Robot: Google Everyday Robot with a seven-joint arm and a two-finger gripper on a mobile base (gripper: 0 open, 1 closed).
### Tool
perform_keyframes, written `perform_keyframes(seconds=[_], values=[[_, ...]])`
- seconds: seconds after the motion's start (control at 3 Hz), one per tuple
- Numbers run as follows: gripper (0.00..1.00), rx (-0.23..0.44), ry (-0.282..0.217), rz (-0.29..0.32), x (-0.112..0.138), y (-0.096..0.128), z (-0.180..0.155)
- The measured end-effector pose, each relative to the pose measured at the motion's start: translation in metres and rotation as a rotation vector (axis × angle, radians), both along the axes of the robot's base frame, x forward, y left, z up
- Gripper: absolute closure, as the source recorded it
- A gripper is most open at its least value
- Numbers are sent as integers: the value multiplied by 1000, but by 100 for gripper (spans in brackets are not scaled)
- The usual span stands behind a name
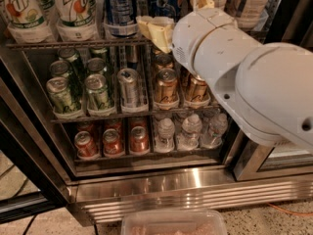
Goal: Pick pepsi can from top shelf of fridge
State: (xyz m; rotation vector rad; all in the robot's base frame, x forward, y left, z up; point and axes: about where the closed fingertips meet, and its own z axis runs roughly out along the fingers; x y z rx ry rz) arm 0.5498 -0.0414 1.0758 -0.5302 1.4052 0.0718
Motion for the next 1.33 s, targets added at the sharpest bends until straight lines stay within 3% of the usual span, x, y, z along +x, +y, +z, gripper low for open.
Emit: perform_keyframes(seconds=[0.33, 0.67, 1.33], values=[[33, 10, -4, -1, 5, 1, 1], [38, 32, -20, -34, 36, 1, 10], [37, 32, 0, -37, 49, 5, 4]])
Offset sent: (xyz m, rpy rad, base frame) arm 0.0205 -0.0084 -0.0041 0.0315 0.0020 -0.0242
